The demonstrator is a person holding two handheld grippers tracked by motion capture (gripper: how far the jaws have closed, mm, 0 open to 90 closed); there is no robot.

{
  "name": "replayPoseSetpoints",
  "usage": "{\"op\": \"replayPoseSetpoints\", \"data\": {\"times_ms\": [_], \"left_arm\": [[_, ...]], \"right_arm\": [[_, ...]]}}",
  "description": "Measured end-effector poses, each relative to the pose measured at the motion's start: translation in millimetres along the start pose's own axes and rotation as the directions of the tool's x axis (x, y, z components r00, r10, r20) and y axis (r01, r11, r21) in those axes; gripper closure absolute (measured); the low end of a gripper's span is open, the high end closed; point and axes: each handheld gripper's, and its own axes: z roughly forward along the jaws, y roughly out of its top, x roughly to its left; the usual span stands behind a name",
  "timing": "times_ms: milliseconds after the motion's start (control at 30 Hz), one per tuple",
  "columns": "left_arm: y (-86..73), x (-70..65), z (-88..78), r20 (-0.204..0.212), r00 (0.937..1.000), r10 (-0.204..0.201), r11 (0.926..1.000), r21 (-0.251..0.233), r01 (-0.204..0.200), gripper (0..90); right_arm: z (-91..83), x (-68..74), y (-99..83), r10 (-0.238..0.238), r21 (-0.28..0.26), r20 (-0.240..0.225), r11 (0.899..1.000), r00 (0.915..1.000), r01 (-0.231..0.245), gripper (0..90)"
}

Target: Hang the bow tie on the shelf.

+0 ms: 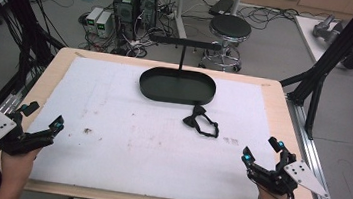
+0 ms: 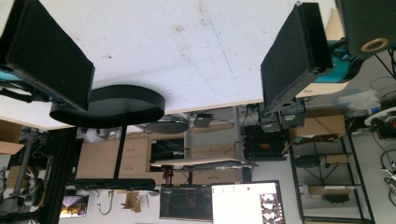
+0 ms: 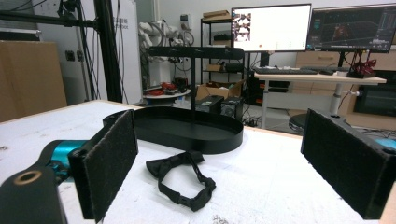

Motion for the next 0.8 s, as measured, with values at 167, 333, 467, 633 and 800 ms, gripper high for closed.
{"op": "replayPoseSetpoints", "data": {"times_ms": [167,333,467,633,800], "left_arm": [[0.6,-0.7,0.0,0.001,1.0000,0.001,1.0000,-0.004,-0.001,10.3],[0.3,-1.6,1.2,0.004,1.0000,0.004,1.0000,-0.001,-0.004,10.3],[0.3,-1.9,1.3,0.007,1.0000,0.004,1.0000,0.001,-0.004,10.3],[0.8,0.4,-0.3,0.000,1.0000,0.002,1.0000,0.000,-0.002,10.3],[0.4,2.6,-1.0,-0.007,1.0000,-0.001,1.0000,0.003,0.001,10.3]], "right_arm": [[0.6,1.2,1.6,0.002,0.006,-0.010,1.000,0.9999,-0.001,10.1],[3.8,3.2,1.4,-0.006,0.023,-0.029,1.000,0.9995,0.007,10.1],[13.8,8.3,1.9,-0.018,0.061,-0.090,0.998,0.9958,0.024,10.1],[28.9,12.7,3.0,-0.023,0.142,-0.156,0.989,0.9875,0.046,10.1],[60.9,14.7,0.6,-0.033,0.280,-0.235,0.955,0.9714,0.100,10.1]]}}
